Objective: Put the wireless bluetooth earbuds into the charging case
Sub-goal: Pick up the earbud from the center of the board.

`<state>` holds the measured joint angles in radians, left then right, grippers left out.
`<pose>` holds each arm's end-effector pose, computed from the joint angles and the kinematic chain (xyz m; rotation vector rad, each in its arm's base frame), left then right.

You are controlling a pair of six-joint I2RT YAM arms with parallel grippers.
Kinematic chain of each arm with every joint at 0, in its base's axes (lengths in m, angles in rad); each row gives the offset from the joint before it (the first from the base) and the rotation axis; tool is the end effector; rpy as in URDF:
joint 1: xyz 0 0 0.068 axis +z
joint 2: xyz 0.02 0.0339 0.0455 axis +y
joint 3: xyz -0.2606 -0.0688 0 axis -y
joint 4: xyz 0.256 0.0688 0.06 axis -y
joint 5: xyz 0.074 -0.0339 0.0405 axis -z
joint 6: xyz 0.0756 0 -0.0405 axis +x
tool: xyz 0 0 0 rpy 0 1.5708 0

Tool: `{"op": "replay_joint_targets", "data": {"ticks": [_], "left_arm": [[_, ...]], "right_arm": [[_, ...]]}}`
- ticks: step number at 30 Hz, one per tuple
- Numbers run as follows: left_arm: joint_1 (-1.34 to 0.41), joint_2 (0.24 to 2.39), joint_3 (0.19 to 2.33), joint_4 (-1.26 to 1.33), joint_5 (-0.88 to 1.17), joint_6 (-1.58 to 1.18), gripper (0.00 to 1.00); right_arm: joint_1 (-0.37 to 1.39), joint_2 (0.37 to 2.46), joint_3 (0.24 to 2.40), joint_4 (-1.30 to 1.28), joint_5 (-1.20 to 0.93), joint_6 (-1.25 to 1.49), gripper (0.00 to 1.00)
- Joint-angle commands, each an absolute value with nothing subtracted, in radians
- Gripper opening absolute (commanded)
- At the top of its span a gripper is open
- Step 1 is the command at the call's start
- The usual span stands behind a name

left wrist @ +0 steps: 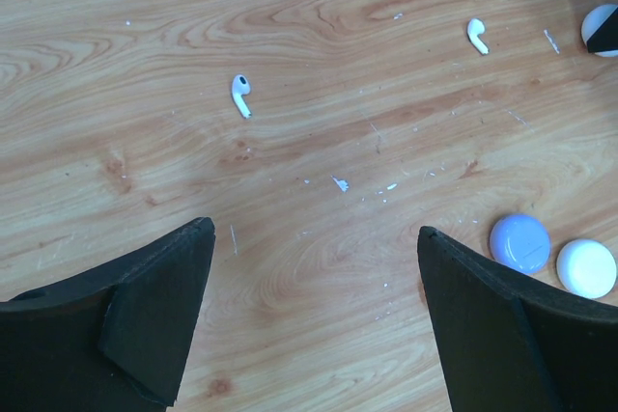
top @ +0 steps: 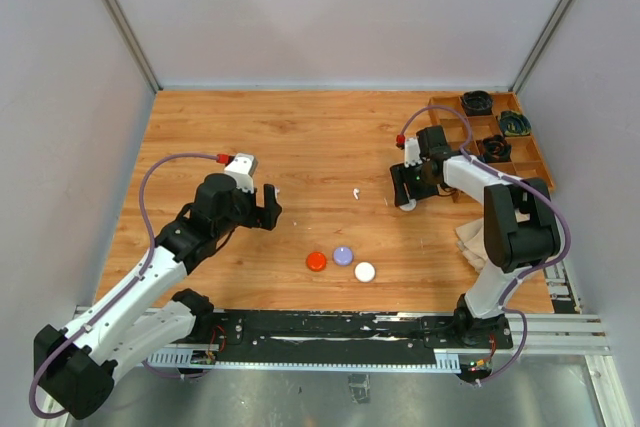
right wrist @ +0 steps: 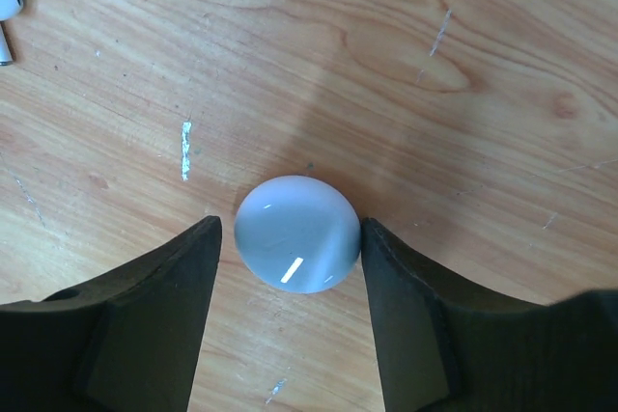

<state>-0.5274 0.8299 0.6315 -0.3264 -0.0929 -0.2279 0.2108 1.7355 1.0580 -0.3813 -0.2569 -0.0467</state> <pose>0.2075 -0.1128 0.2394 0.2592 2.0974 -0.3578 0.3596 0.0966 0.1286 -0.4252 2.5926 0.3943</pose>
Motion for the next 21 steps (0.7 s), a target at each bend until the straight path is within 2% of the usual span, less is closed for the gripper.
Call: {"op": "replay_joint_targets", "data": {"ticks": [1, 8, 17, 21], "left_arm": [[-0.518, 0.810, 0.621, -0.295, -0.081, -0.213, 0.91], [-0.513, 0.811, 0.620, -0.288, -0.055, -0.212, 0.90], [-0.509, 0.807, 0.622, -0.281, -0.038, -0.225, 0.88], [-0.510, 0.807, 0.629, -0.271, -0.027, -0.305, 0.86]], "right_arm": [[0.206, 1.723, 1.063, -0.417, -0.283, -0.054, 0.59], [0.242, 1.736, 1.066, -0.440, -0.206, -0.075, 0.57], [0.309, 1.762, 1.082, -0.471, -0.097, -0.098, 0.44], [0.349, 1.744, 1.086, -0.471, -0.103, -0.086, 0.42]]}}
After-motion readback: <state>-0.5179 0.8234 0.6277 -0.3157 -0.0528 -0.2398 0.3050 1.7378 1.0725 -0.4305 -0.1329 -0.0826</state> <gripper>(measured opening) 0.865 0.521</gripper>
